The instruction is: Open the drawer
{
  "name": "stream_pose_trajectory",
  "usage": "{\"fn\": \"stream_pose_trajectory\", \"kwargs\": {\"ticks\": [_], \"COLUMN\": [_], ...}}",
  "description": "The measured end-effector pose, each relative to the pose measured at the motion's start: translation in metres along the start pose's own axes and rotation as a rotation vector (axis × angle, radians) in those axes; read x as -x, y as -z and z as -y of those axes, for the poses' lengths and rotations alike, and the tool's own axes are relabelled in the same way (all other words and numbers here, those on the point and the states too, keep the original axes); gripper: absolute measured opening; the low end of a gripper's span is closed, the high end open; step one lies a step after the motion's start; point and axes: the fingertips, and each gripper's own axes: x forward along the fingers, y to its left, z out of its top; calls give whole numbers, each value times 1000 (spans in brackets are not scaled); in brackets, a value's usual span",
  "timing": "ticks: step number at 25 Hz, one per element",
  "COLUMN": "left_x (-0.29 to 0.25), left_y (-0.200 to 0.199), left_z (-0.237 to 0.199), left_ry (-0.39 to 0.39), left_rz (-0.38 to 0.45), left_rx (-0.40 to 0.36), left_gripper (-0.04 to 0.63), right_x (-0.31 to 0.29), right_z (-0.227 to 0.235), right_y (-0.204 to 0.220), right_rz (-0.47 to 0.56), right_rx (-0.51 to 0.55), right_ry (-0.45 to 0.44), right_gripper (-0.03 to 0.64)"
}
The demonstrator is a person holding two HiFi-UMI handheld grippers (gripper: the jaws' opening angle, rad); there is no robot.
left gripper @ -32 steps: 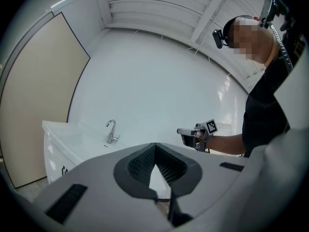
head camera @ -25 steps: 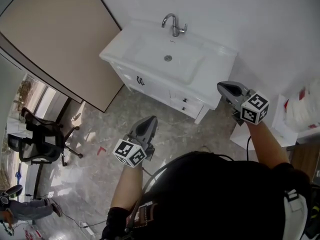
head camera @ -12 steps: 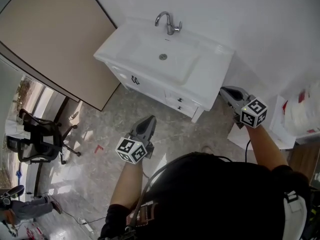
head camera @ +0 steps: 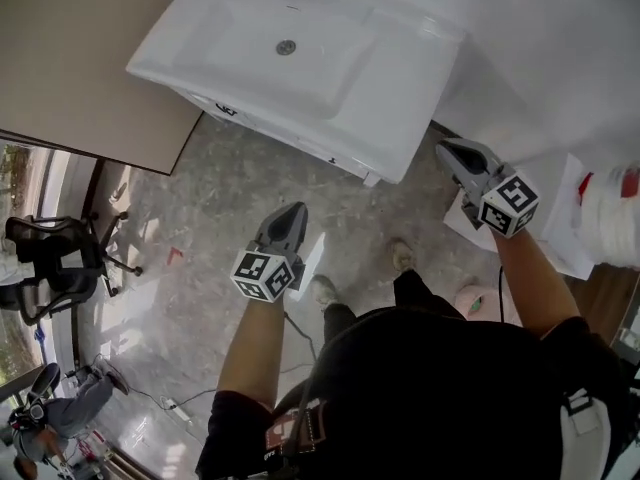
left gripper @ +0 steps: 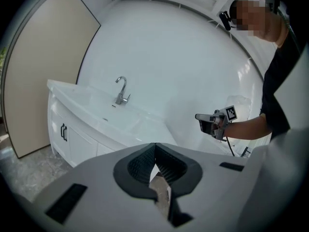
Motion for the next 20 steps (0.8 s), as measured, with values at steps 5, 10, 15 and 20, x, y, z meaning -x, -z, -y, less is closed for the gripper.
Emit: {"fn": "stream_pose_trajectory", "kwargs": {"ticks": [5, 10, 15, 20], "left_x": [-57, -97, -130, -162], "left_y": [59, 124, 176, 225], "left_z": [-29, -57, -91, -132], "left_ry": [18, 19, 1, -21], "left_rz": [-50, -118, -158, -174], "left_rx": [29, -9, -15, 79], "left_gripper": [8, 73, 125, 190], "right_x": [-9, -1, -10, -36], "right_z": [28, 44, 53, 42], "right_y": [55, 133, 204, 266], "right_rz": [31, 8, -40, -75], "right_rx": [-45, -108, -139, -153], "right_ry": [48, 107, 114, 52], "right_gripper": [-6, -6, -6, -6]}}
